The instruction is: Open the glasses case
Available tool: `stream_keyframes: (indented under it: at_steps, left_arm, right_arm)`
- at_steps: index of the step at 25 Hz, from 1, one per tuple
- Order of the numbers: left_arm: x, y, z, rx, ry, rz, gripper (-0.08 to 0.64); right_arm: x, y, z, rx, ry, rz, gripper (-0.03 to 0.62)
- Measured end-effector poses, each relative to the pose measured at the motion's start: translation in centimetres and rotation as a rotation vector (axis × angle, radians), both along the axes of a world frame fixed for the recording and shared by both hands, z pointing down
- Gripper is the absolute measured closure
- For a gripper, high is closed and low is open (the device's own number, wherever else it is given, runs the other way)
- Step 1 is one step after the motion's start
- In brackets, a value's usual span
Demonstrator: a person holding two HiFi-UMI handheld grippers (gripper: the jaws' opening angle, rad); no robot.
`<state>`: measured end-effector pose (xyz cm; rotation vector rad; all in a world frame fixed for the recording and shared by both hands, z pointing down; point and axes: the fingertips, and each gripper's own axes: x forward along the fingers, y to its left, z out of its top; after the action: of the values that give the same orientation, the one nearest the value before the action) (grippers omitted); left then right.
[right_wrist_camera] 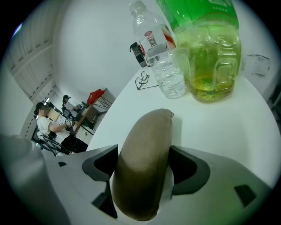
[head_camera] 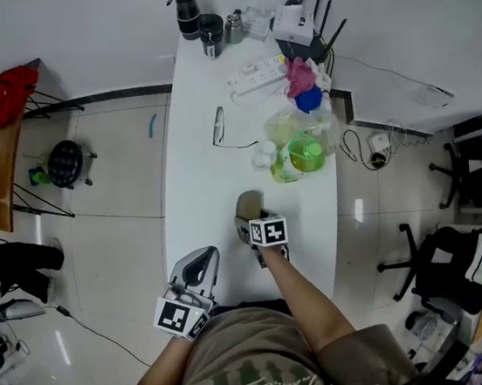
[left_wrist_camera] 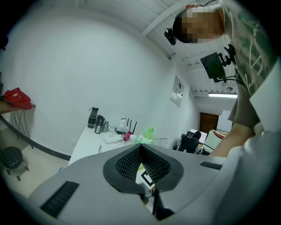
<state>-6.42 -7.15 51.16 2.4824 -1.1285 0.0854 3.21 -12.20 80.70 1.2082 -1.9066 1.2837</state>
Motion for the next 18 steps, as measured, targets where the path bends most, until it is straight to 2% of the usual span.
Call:
stream_keyframes:
  at_steps: [2,5,8,11,13,15,18]
  left_arm:
    - [-0.3,0.2,0.1,-0.002,-0.004,-0.007,0.552]
    - [-0.9,0.4,0.1,-0.005,-0.007,-0.022,0.552]
    - [-1.7,0.3,0.0,-0.011,-0.013,-0.037,0.552]
    - [-2.4,0.2,-0.1,-0.037,0.015,-0.051,0.552]
    - [-2.0,0.2,-1.0,-0.027,0.037,-0.039,0.552]
    - [-0.9,0.3,-2.4,-0.001,0.057,0.006,0.552]
    - [1.4,1.1,-4.9,0.023,0.131,0.12,0.552]
  right_arm:
    - [0.0,0.0,0.0,0.012,-0.004,0.007,0.241]
    - [-0.8,0.3,-0.9,0.05,-0.012,-0.093,0.241]
    - [-1.3,0.4,-5.3,0.168,-0.082,-0.134,0.241]
    - [-1.4,1.0,-12.6,0.29,-0.262,-0.074,0.241]
    - [-1.1,1.8,-18.0,0.366,-0.373,-0.046,0.241]
    - [-0.4,2.8,-22.9,0.423,-0.479,-0.017,0.241]
    - [0.9,4.4,-29.2,0.482,-0.682,0.036,0.241]
